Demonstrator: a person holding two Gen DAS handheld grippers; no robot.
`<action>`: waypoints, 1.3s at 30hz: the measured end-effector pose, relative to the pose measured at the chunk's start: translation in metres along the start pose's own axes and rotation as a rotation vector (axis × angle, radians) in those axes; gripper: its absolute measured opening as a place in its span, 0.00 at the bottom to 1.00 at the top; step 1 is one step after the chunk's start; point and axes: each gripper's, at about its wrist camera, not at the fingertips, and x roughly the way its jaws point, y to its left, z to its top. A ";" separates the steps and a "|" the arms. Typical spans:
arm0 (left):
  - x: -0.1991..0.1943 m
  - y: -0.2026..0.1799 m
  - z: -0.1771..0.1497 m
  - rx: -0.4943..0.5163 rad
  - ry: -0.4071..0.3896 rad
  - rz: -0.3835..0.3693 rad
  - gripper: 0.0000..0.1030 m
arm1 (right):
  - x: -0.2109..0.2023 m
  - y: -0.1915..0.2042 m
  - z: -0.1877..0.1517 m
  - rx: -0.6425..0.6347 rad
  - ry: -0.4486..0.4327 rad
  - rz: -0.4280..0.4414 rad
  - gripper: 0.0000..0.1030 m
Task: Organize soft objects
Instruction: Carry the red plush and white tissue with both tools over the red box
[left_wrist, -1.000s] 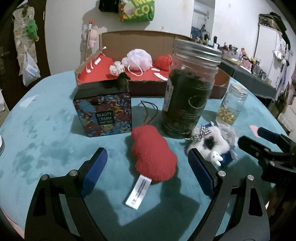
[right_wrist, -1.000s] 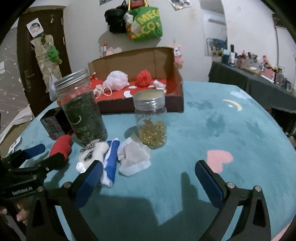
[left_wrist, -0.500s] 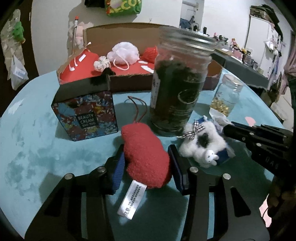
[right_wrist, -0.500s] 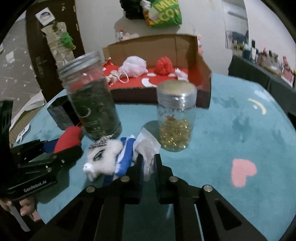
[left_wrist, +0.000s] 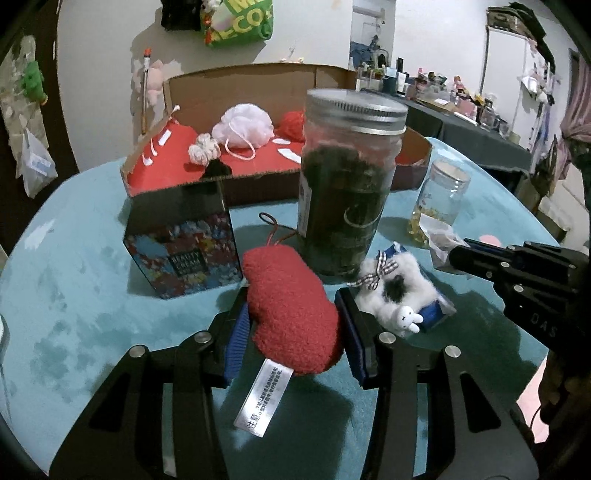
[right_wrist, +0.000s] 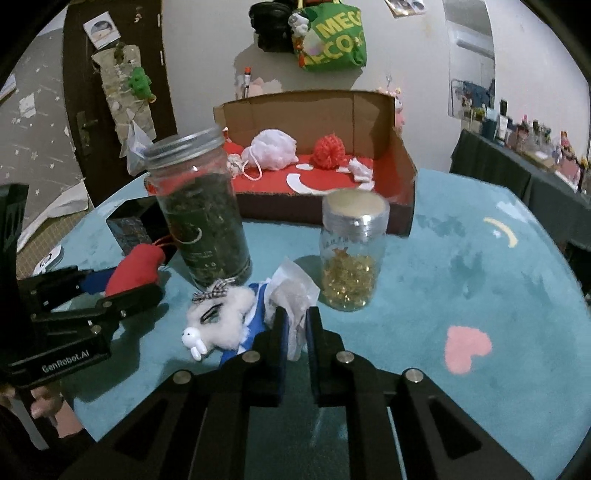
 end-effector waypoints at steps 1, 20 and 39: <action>-0.002 0.000 0.002 0.006 -0.001 0.001 0.42 | -0.002 0.001 0.001 -0.008 -0.003 -0.003 0.10; -0.004 0.002 0.053 0.189 0.129 -0.052 0.42 | -0.009 0.024 0.042 -0.195 0.023 -0.082 0.11; 0.013 0.006 0.082 0.275 0.229 -0.111 0.42 | -0.002 0.031 0.071 -0.277 0.072 -0.100 0.11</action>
